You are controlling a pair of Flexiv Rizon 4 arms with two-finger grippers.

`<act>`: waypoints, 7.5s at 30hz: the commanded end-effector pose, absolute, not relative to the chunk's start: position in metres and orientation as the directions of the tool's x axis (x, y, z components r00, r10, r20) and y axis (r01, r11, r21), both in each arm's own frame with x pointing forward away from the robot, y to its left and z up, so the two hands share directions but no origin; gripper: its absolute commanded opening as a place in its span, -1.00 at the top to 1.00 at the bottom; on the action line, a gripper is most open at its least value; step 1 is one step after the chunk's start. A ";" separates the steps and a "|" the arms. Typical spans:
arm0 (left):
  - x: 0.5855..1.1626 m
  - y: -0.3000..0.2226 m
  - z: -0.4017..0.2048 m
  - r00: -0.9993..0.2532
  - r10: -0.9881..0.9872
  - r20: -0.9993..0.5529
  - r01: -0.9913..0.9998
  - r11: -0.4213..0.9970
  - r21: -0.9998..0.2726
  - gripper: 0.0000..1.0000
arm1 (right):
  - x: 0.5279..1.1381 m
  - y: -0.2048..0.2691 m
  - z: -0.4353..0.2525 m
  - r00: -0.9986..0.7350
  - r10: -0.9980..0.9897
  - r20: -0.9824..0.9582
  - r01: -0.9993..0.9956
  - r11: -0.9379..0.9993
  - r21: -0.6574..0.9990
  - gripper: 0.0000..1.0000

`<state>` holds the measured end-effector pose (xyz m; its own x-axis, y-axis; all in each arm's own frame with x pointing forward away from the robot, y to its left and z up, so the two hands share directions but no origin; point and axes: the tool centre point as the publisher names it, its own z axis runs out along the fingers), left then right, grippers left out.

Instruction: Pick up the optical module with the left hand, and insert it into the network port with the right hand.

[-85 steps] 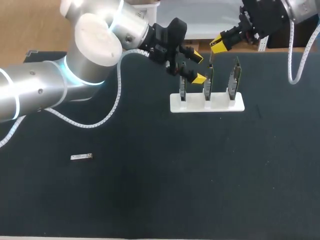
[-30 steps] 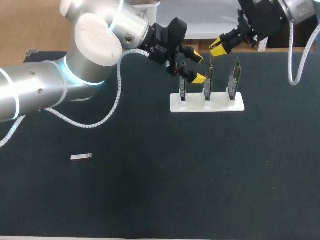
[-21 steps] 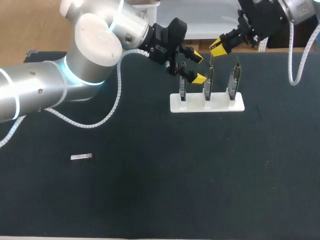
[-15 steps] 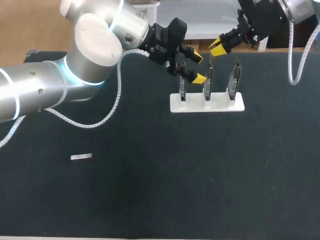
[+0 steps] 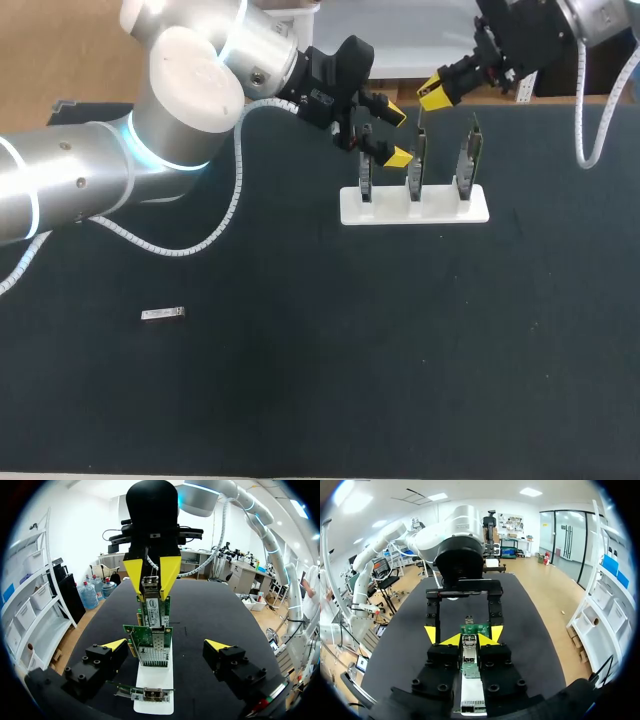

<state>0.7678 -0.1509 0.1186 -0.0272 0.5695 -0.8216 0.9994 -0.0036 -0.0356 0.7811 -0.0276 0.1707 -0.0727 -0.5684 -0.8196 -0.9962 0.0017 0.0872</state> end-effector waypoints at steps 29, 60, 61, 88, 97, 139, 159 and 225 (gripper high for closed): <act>0.768 -0.152 0.119 -0.029 0.573 -0.819 0.999 -0.003 -0.037 -1.00 | 0.775 -0.028 0.170 -0.081 -0.571 -0.817 -0.997 0.033 0.075 1.00; 0.768 -0.152 0.119 -0.029 0.573 -0.819 0.999 -0.003 -0.037 -1.00 | 0.773 -0.028 0.163 -0.089 -0.588 -0.804 -0.996 0.039 0.082 1.00; 0.768 -0.152 0.119 -0.029 0.573 -0.819 0.999 -0.003 -0.037 -1.00 | 0.773 -0.028 0.163 -0.089 -0.588 -0.804 -0.996 0.039 0.082 1.00; 0.768 -0.152 0.119 -0.029 0.573 -0.819 0.999 -0.003 -0.037 -1.00 | 0.775 -0.028 0.168 -0.071 -0.585 -0.808 -0.997 0.040 0.059 1.00; 0.768 -0.152 0.119 -0.029 0.573 -0.819 0.999 -0.003 -0.037 -1.00 | 0.775 -0.028 0.166 -0.077 -0.588 -0.806 -0.997 0.045 0.062 1.00; 0.768 -0.152 0.119 -0.029 0.573 -0.819 0.999 -0.003 -0.037 -1.00 | 0.775 -0.029 0.170 -0.058 -0.584 -0.810 -0.998 0.053 0.033 1.00; 0.768 -0.152 0.119 -0.029 0.573 -0.819 0.999 -0.003 -0.037 -1.00 | 0.778 -0.027 0.169 -0.061 -0.589 -0.806 -0.998 0.057 0.034 1.00; 0.768 -0.152 0.119 -0.029 0.573 -0.819 0.999 -0.003 -0.037 -1.00 | 0.778 -0.028 0.166 -0.062 -0.594 -0.802 -0.997 0.066 0.027 1.00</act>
<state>0.7678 -0.1509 0.1186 -0.0272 0.5694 -0.8216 0.9994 -0.0037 -0.0356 0.7764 -0.0287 0.1666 -0.0608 -0.5934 -0.8026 -0.9973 0.0688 0.0248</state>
